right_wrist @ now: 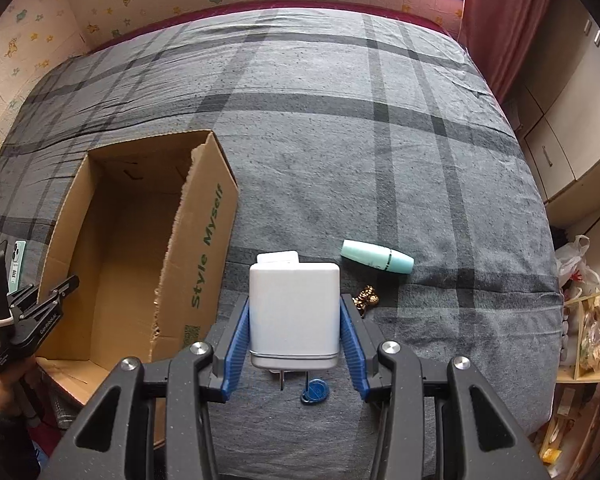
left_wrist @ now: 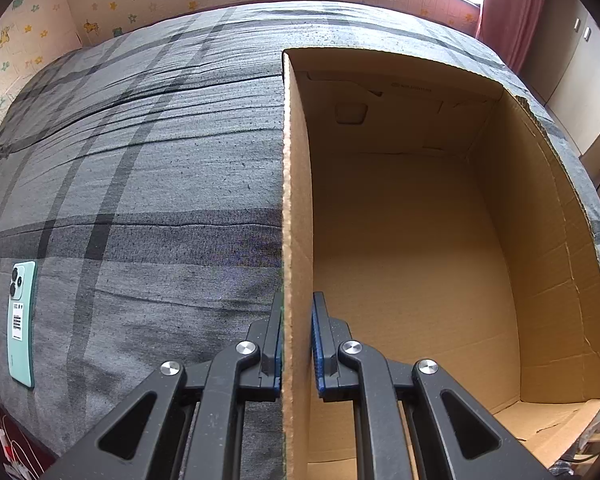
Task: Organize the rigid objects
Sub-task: 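Lift the white charger with the right tool and carry it into the box, then open the right tool to drop the white charger inside the box, then move the right tool back over the black ball, then close the right tool around the black ball, then lift the black ball with the right tool and carry it into the box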
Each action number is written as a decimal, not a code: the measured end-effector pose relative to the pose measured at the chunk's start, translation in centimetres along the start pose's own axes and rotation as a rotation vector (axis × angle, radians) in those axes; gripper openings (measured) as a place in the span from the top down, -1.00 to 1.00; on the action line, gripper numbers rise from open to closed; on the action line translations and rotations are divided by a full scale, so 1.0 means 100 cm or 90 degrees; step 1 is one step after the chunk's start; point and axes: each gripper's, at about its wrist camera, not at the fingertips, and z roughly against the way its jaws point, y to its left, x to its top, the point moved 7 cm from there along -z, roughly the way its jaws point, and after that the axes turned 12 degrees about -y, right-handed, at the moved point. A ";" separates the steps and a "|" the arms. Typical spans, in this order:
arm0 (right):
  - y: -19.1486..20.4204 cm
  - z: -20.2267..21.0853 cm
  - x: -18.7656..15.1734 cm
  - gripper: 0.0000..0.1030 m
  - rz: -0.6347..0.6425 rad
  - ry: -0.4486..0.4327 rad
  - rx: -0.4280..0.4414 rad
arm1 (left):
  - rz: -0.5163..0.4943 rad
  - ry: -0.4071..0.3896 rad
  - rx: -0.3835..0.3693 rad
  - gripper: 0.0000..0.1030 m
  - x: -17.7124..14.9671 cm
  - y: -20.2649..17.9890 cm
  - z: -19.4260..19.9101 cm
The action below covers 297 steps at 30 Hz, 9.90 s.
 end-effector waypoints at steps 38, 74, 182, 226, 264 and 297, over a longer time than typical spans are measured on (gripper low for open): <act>0.187 -0.071 0.005 0.11 0.118 0.054 0.136 | -0.004 0.001 0.008 0.76 0.000 -0.001 0.000; 0.206 -0.147 -0.030 -0.06 0.117 0.167 0.132 | -0.015 0.002 0.025 0.76 0.001 -0.006 0.000; -0.113 -0.087 -0.140 0.20 -0.195 0.163 -0.088 | -0.032 0.005 0.045 0.76 0.002 -0.008 -0.001; -0.044 -0.010 -0.039 0.20 -0.052 0.047 -0.069 | -0.035 0.007 0.050 0.76 0.002 -0.009 -0.003; 0.097 -0.001 0.018 0.20 0.087 -0.002 0.042 | -0.031 0.007 0.045 0.76 0.002 -0.009 -0.002; 0.194 -0.086 -0.055 0.20 0.142 0.137 0.122 | -0.029 0.007 0.041 0.76 0.002 -0.009 -0.003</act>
